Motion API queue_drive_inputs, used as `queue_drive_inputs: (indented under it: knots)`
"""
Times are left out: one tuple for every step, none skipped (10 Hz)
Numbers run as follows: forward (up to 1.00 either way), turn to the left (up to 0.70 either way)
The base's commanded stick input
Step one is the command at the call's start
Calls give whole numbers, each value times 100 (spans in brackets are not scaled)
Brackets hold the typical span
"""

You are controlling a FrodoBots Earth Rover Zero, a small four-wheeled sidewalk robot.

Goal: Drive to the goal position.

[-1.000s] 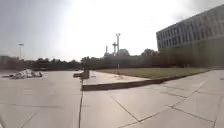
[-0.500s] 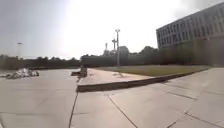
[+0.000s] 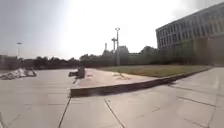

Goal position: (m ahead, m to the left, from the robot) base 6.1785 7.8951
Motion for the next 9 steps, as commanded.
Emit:
queue_drive_inputs:
  knots:
    - [0,70]
    - [0,70]
    - [0,70]
    - [0,70]
    - [0,70]
    - [0,70]
    - [0,70]
    - [0,70]
    - [0,70]
